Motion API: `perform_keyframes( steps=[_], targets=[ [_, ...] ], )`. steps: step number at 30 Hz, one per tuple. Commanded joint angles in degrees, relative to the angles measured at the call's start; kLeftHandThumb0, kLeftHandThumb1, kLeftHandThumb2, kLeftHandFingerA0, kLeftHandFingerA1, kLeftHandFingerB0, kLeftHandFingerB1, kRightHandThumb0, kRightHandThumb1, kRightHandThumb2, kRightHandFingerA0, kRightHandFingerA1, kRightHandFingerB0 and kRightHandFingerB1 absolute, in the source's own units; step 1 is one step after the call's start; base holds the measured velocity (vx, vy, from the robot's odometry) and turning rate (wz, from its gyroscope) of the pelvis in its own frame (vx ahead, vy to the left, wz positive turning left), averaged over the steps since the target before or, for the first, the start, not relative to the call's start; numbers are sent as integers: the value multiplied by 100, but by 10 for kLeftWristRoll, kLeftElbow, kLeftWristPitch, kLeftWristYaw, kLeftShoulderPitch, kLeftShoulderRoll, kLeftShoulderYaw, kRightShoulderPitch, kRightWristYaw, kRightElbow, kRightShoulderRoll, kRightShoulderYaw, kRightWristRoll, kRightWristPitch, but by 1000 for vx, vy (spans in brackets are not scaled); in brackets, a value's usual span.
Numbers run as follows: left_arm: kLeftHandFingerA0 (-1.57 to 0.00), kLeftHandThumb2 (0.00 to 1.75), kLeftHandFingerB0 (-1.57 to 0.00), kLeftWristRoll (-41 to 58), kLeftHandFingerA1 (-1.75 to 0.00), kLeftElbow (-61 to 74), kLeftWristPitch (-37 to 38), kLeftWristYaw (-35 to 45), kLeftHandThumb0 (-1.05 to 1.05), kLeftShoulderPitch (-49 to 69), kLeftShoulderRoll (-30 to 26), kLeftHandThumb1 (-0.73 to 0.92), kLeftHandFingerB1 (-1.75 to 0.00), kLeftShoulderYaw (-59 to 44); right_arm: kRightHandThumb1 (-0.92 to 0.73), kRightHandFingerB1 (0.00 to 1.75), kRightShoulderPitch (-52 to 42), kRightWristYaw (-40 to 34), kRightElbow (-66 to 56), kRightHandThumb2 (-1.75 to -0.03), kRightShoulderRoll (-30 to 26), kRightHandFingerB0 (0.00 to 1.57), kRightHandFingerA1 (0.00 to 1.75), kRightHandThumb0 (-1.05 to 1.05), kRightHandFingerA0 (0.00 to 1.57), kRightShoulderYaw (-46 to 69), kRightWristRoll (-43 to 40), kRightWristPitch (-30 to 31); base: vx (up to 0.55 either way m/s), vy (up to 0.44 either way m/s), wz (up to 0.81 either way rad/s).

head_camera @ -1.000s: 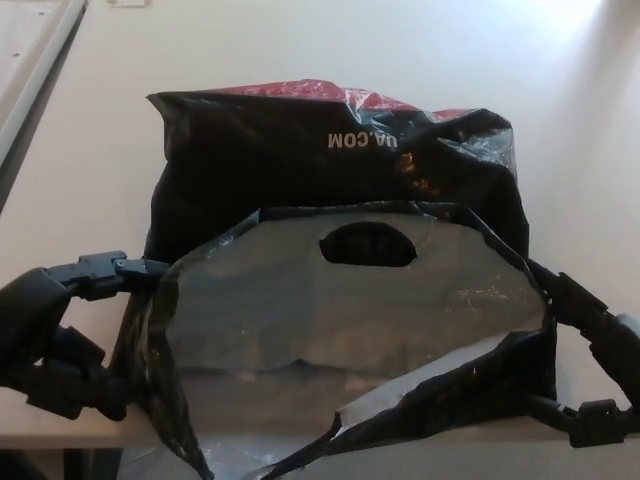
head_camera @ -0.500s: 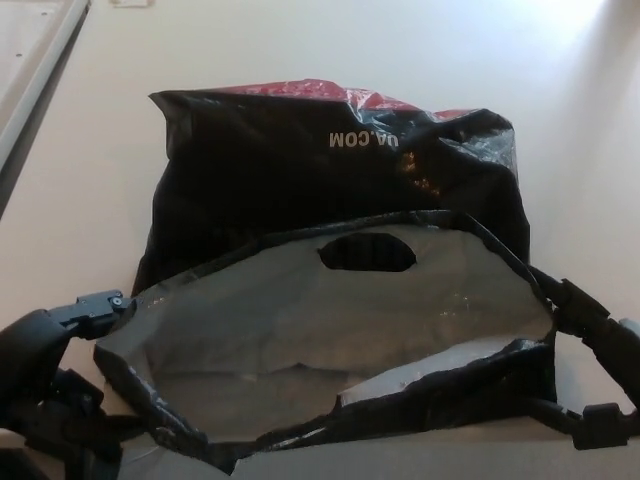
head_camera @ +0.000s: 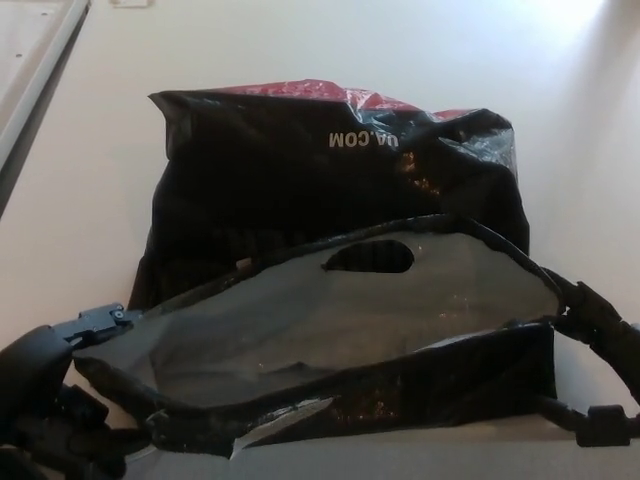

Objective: A plastic bag is kept infront of the robot in the middle of the desk and the robot uses both its hands to grab it from the top and lifts it up and then releases it.

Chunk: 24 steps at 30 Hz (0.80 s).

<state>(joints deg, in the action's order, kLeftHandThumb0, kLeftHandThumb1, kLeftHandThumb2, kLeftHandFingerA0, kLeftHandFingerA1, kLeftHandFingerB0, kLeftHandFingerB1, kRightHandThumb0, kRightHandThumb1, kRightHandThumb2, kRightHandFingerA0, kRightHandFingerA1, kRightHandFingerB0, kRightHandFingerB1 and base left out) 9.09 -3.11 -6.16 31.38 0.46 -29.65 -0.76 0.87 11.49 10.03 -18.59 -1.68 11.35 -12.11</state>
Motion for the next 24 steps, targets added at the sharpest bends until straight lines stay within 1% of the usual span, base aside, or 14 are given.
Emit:
perform_keyframes(
  steps=[1,9,11,12,13,14,15,16,17,18,19,21,22,24],
  targets=[
    [-50,52,-29,-17,-39,-12,-2,-9,-24,13,4,41,-30,0,-58,14,12,-24,37,-57,17,0,34,-53,17,5,-7,-12,0,0,0],
    [-52,52,-28,-15,-39,-27,13,-8,-27,12,16,41,-31,-4,-61,9,50,-23,92,-58,57,0,32,-56,16,4,-27,17,0,0,0],
    [-49,52,-27,-11,-40,-27,9,-6,-27,13,18,41,-30,-8,-57,6,56,-22,93,-62,68,0,36,-57,16,1,-30,21,0,0,0],
    [-49,52,-27,-11,-39,-28,9,-7,-30,15,19,41,-30,-9,-47,12,63,-25,96,-81,75,0,45,-68,11,-7,-23,23,0,0,0],
    [-50,52,-27,-11,-39,-27,6,-8,-30,12,20,41,-31,-10,-46,11,68,-25,96,-81,78,0,44,-68,11,-10,-20,30,0,0,0],
    [-50,52,-27,-11,-39,-26,5,-8,-30,11,21,41,-31,-11,-46,11,70,-25,95,-81,79,0,44,-68,11,-11,-20,32,0,0,0],
    [-49,52,-27,-11,-39,-26,5,-7,-28,11,22,41,-30,-12,-61,6,73,-22,98,-58,81,0,32,-61,15,-15,-18,30,0,0,0],
    [-49,52,-27,-13,-39,-24,5,-8,-28,12,23,42,-30,-11,-44,9,75,-22,101,-79,86,0,42,-69,12,-18,-18,29,0,0,0],
    [-49,52,-27,-14,-39,-24,5,-8,-28,12,23,42,-30,-11,-44,9,75,-23,102,-79,87,0,42,-69,12,-19,-18,29,0,0,0],
    [-50,52,-28,-15,-39,-23,5,-9,-28,12,24,42,-31,-11,-60,8,82,-29,107,-58,94,0,34,-58,16,-27,-11,24,0,0,0],
    [-50,52,-28,-15,-39,-23,5,-9,-27,11,25,42,-31,-12,-55,2,84,-31,107,-65,96,0,37,-57,14,-31,-9,26,0,0,0],
    [-50,53,-28,-14,-39,-26,2,-8,-27,5,25,42,-31,-11,-55,2,91,-38,112,-65,101,0,38,-58,15,-37,-4,26,0,0,0],
    [-54,54,-37,-18,-41,-28,6,-11,-27,2,27,44,-33,-10,-61,8,97,-43,115,-58,107,0,35,-59,16,-41,-3,28,0,0,0],
    [-61,55,-44,-24,-43,-30,10,-19,-28,-3,32,46,-35,-7,-61,10,104,-49,119,-58,115,0,36,-57,18,-45,-2,32,0,0,0]
  ],
)
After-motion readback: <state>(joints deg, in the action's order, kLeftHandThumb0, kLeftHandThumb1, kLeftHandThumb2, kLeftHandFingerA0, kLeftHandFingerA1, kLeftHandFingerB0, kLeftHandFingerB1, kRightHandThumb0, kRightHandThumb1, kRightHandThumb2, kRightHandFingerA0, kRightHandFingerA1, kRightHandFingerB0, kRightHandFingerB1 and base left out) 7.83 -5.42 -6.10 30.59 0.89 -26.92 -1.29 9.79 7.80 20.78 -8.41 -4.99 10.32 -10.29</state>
